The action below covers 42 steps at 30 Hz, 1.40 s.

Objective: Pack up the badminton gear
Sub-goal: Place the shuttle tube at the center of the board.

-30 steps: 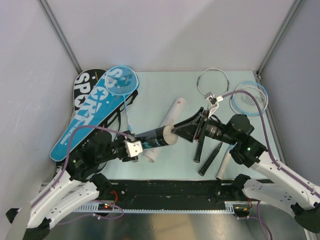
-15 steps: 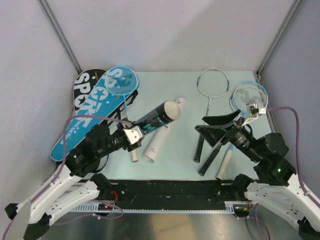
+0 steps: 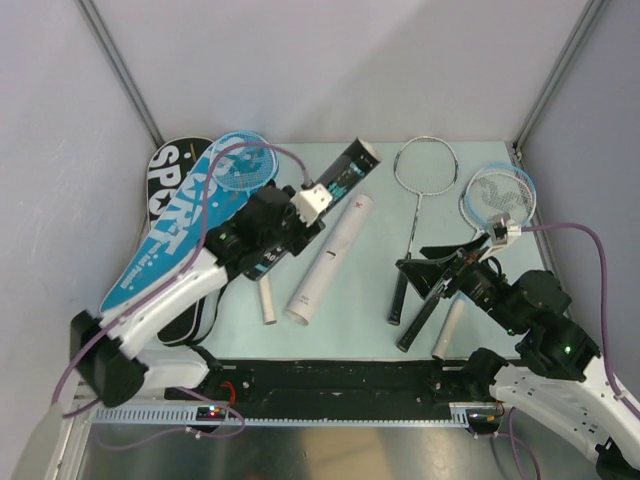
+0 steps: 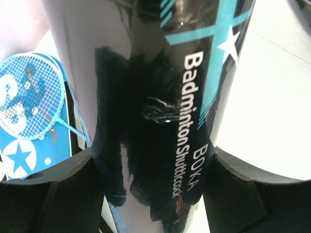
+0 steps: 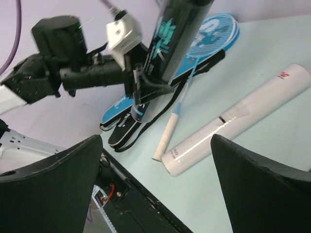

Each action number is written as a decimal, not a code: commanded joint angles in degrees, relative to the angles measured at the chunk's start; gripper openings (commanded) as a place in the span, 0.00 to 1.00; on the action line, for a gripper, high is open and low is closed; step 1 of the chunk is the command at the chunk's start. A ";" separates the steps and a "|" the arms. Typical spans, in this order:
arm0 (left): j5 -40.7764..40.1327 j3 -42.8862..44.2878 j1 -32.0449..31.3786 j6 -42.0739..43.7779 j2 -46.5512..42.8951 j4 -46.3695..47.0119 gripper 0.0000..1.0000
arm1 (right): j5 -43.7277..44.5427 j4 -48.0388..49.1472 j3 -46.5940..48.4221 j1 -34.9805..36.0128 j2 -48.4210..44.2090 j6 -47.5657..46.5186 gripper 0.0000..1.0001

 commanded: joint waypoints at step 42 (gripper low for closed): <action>2.49 30.52 15.59 -15.11 36.47 4.43 1.00 | 17.22 -20.46 1.70 -0.23 -2.88 -2.22 1.00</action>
